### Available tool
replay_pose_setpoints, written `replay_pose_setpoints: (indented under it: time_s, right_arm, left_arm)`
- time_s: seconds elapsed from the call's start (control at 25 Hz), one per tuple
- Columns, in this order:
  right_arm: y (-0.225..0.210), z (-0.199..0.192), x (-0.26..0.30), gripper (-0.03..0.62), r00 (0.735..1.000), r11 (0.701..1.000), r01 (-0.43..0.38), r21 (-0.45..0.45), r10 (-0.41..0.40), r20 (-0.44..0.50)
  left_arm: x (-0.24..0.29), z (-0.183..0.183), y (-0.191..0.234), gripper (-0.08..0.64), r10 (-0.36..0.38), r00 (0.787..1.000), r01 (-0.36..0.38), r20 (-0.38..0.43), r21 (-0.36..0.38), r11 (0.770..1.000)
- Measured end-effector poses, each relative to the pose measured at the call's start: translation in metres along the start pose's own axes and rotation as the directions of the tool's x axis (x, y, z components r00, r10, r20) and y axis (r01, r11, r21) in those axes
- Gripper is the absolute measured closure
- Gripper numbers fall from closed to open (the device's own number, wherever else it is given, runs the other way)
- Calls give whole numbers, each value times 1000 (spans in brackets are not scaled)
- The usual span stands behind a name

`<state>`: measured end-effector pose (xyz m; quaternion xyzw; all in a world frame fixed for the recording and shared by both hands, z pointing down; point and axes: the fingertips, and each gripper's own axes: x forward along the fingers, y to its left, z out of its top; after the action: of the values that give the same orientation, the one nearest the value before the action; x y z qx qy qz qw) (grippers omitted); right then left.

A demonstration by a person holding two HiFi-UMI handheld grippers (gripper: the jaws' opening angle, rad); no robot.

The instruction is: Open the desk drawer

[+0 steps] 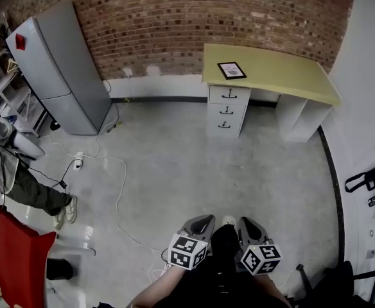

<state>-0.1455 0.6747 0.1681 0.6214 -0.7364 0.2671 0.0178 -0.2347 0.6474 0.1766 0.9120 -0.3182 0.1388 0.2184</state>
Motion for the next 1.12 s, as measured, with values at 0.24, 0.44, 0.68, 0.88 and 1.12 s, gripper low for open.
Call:
replay_pose_setpoints:
  time_s: [0.24,0.44,0.68,0.88,1.12]
  right_arm:
    - [-24,25,26,578,1000,1000,-25,-2,25,-5]
    - [-63,56,54,578,1000,1000,-18,23,18,-1]
    - [-106,88,90,578,1000,999,-30,24,30,1]
    - [-142,113,114,578,1000,999,-23,29,23,11]
    - [-178,134,139,578,1000,999,-12,45,11,9]
  left_arm:
    - [30,16,13,549,54,998,-54,-16,-30,998]
    - [74,36,11,549,44,999,-44,-21,-22,999]
    - [133,62,17,549,44,999,-44,-22,-7,999]
    - [176,78,26,549,54,998,-54,-30,-1,999]
    - [217,101,29,549,45,998,-45,-35,24,999]
